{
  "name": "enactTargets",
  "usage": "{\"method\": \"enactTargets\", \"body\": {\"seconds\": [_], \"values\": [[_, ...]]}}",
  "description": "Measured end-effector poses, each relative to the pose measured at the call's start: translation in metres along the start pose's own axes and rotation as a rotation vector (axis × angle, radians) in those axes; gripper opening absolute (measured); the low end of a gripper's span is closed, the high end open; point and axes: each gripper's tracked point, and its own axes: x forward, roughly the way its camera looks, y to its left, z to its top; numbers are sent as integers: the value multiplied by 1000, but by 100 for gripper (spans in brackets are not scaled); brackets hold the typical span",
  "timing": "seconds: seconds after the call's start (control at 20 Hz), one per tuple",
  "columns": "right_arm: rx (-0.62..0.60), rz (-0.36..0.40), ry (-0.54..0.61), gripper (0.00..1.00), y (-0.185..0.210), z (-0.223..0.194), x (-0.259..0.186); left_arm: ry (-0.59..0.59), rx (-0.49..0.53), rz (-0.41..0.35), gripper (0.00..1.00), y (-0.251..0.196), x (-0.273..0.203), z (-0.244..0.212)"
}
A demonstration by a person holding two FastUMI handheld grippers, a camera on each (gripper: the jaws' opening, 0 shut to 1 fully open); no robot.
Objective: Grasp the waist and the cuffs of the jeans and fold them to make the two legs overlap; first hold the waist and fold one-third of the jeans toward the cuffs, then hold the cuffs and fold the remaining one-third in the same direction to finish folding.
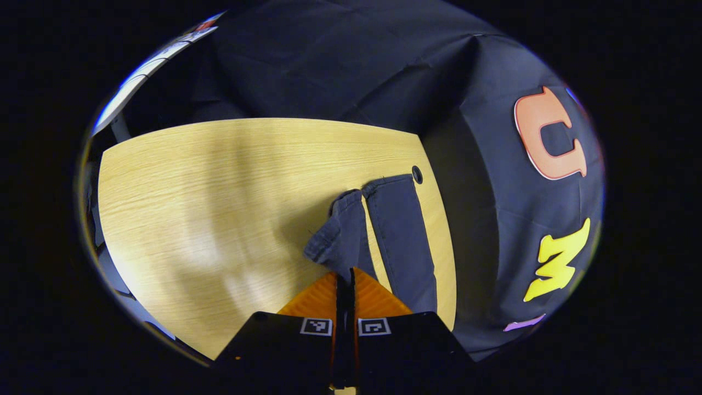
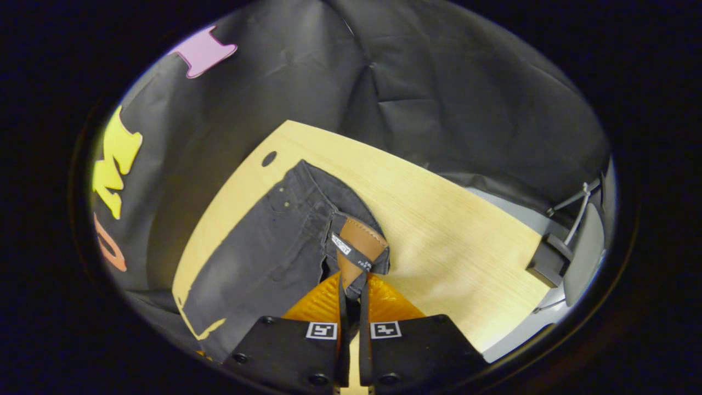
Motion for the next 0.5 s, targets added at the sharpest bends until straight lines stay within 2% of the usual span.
{"method": "enactTargets", "body": {"seconds": [0.1, 0.2, 0.3, 0.4, 0.45, 0.5], "values": [[65, 44, 51, 4, 12, 4, -9, 19, -67, -14, 3, -10, -6, 3], [139, 72, 101, 5, 20, 14, -17, 61, -159, -18, 3, -17, -8, 7], [160, 79, 146, 7, 28, 29, -19, 91, -228, -16, 3, -24, -8, 16], [193, 90, 182, 7, 46, 43, -15, 104, -249, -10, 3, -34, -3, 25], [208, 95, 195, 4, 56, 51, -13, 110, -253, -5, 4, -39, 1, 29], [214, 102, 208, 7, 66, 57, -10, 116, -264, -2, 4, -46, 7, 35]]}}
